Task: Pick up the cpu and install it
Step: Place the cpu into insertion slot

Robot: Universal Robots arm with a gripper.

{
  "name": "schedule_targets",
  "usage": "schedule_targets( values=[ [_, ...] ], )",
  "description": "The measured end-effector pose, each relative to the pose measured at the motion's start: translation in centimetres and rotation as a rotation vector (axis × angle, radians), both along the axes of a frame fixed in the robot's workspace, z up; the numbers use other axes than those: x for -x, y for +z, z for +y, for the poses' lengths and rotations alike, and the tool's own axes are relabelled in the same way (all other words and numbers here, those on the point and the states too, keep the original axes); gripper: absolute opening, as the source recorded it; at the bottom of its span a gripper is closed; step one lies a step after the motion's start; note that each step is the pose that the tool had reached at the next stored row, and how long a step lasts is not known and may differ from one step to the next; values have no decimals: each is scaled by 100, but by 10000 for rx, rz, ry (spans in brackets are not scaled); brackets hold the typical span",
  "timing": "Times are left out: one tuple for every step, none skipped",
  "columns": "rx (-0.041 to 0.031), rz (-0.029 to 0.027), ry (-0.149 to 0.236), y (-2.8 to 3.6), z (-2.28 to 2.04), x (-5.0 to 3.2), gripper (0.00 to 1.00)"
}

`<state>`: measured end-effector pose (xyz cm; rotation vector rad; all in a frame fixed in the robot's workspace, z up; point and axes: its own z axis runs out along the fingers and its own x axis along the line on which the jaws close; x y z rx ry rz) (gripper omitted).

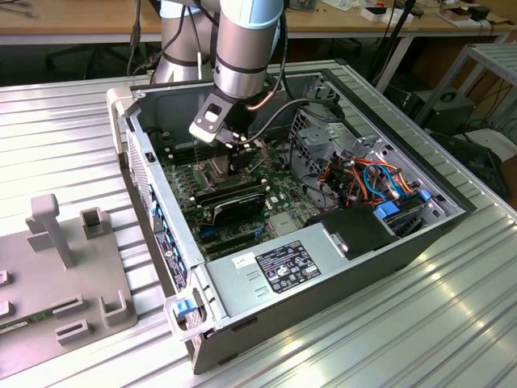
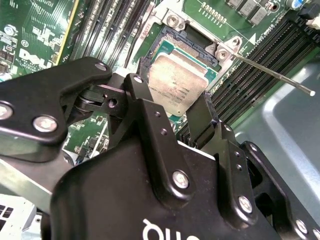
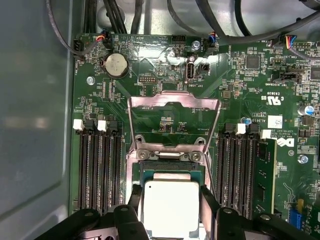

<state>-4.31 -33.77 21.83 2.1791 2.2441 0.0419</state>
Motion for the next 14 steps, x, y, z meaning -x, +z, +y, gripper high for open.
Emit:
schedule_targets(
  values=[
    [-1,0,0,-7,0,0,55],
    [-1,0,0,-17,0,0,55],
    [0,1,0,-27,0,0,55],
    [0,0,0,-47,0,0,55],
    [0,1,0,-65,0,0,55],
    [-1,0,0,-107,0,0,55],
    [-1,0,0,-121,0,0,55],
    [-1,0,0,-137,0,0,55],
    [-2,0,0,-152,0,0,55],
    [0,1,0,-152,0,0,55],
    [1,1,-1,-152,0,0,55],
    [0,1,0,-152,0,0,55],
    [0,0,-1,-153,0,0,55],
    [0,0,0,-153,0,0,55]
  ],
)
